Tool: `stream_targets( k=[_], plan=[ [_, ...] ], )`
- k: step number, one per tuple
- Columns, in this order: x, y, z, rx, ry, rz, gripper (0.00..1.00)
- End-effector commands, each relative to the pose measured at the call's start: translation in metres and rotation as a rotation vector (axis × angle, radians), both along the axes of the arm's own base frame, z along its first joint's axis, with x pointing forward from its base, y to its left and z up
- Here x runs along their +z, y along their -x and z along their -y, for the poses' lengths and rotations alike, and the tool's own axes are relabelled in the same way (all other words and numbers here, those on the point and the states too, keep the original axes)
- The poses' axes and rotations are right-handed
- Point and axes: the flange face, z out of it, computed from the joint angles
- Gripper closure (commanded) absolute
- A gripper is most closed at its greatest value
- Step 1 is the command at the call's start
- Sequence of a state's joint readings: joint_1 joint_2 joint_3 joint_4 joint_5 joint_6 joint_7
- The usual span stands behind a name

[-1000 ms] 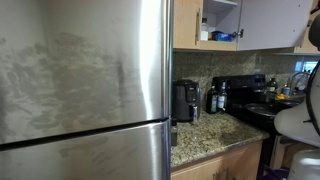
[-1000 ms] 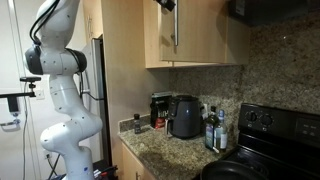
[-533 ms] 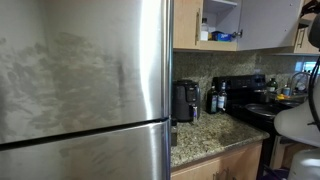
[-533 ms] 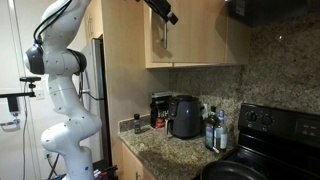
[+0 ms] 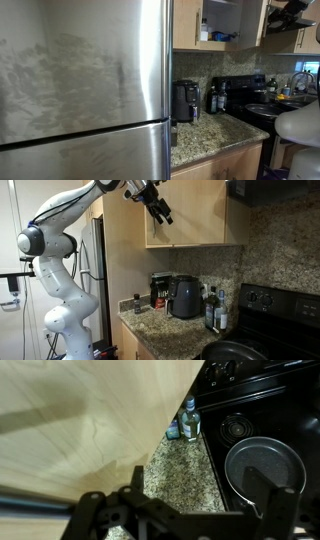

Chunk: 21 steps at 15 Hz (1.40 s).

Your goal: Pick up the bottle with white objects and put it in the open kitchen unit and close it

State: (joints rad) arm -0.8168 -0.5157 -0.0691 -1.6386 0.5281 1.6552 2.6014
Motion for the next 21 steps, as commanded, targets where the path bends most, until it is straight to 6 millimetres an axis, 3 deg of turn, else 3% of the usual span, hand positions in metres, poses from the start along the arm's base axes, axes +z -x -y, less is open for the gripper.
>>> stream_targets(
  k=[1, 5, 12, 14, 21],
  plan=[
    [-0.010, -0.017, -0.060, 0.052, 0.134, -0.019, 0.00],
    [0.007, -0.027, -0.107, 0.059, 0.307, 0.098, 0.00],
    [0.018, -0.021, -0.112, 0.063, 0.298, 0.119, 0.00],
    [0.019, -0.057, -0.110, 0.067, 0.306, 0.124, 0.00],
    [0.034, -0.129, -0.142, 0.093, 0.291, 0.192, 0.00]
  ],
)
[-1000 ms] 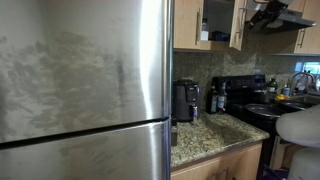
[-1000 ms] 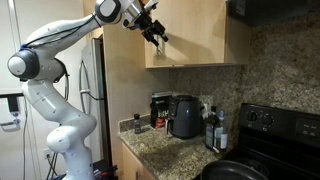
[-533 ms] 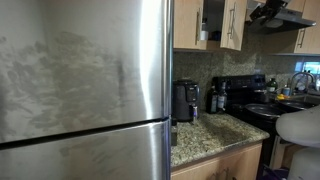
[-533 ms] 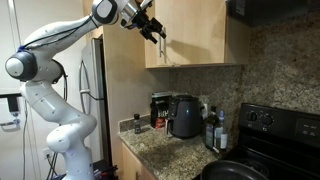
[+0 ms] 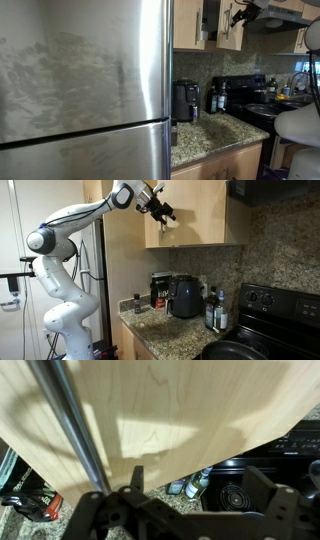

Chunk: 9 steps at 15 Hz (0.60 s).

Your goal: Pick up the bottle with white objects and put it in the open kitchen unit and close it

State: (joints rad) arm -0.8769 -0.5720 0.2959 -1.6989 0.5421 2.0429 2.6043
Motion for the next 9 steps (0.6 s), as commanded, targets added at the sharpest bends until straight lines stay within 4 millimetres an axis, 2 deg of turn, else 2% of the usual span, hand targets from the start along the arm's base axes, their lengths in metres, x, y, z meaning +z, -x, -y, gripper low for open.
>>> stream_targets(
  k=[1, 6, 9],
  plan=[
    [0.015, -0.028, -0.014, 0.002, 0.011, 0.027, 0.00],
    [0.028, -0.057, -0.041, -0.022, 0.048, 0.011, 0.00],
    [0.041, -0.067, -0.053, -0.010, 0.036, -0.007, 0.00]
  ],
)
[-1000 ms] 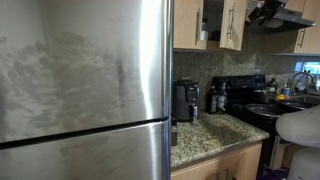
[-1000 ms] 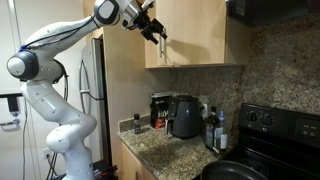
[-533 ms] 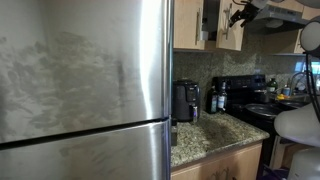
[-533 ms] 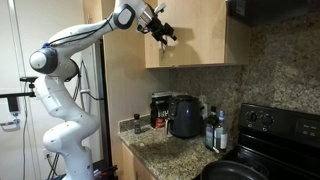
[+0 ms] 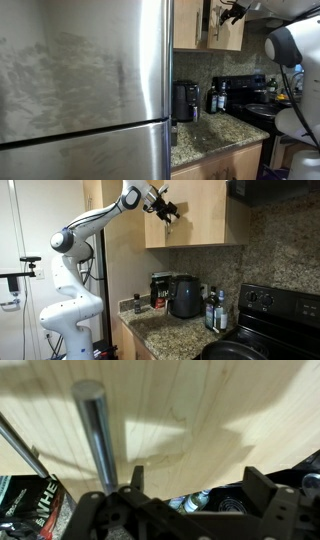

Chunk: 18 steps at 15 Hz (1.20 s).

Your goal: Pick up the bottle with white objects and put it in the open kitchen unit and close it

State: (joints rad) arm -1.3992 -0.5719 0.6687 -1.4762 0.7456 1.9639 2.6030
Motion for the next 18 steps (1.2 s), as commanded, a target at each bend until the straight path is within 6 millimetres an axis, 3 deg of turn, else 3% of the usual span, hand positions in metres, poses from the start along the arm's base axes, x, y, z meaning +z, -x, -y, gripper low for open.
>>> stream_targets(
  k=[1, 5, 8, 12, 15, 16, 18],
  plan=[
    [0.020, -0.010, -0.016, 0.031, -0.024, -0.027, 0.00],
    [0.039, -0.002, -0.012, 0.036, -0.009, -0.046, 0.00],
    [0.042, 0.011, 0.011, 0.072, 0.056, -0.026, 0.00],
    [0.046, 0.061, 0.051, 0.258, 0.099, 0.008, 0.00],
    [0.032, 0.101, 0.082, 0.320, 0.115, -0.078, 0.00],
    [0.044, 0.083, 0.073, 0.278, 0.116, -0.034, 0.00],
    [0.039, 0.098, 0.087, 0.300, 0.105, -0.053, 0.00]
  ],
)
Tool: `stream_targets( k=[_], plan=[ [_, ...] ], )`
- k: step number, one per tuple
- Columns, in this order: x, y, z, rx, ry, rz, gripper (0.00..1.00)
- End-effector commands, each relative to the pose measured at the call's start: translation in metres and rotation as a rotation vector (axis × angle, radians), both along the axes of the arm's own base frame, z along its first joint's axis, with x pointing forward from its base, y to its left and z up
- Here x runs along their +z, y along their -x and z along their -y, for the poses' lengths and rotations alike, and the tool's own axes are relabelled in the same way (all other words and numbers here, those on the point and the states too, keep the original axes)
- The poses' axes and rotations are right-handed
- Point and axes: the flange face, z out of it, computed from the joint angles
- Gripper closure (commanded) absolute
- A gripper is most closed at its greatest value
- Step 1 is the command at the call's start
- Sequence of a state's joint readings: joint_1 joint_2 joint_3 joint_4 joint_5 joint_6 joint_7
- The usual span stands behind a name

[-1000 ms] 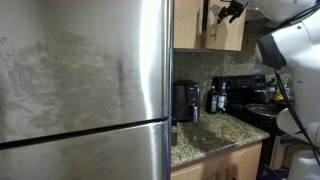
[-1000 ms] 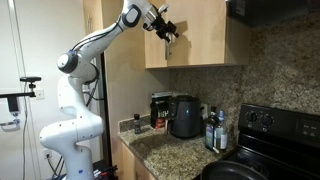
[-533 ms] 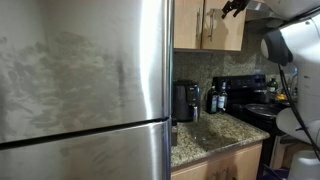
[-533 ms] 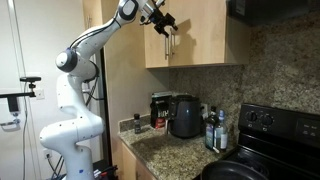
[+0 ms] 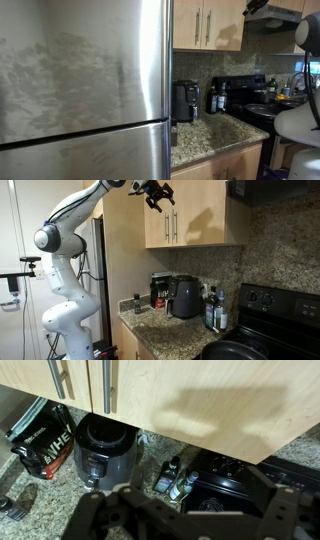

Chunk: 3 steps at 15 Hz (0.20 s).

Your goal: Pick up the bottle with white objects and put it in the open kitchen unit and close it

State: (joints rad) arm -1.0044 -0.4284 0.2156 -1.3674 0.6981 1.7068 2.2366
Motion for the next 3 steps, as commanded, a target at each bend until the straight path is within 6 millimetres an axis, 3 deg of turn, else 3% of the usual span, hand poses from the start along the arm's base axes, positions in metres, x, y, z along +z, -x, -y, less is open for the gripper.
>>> stream_targets(
  k=[1, 3],
  plan=[
    [-0.0009, -0.0013, 0.0021, 0.005, -0.001, -0.004, 0.00],
    [-0.0020, -0.0036, -0.0016, 0.013, 0.000, -0.007, 0.00]
  ],
)
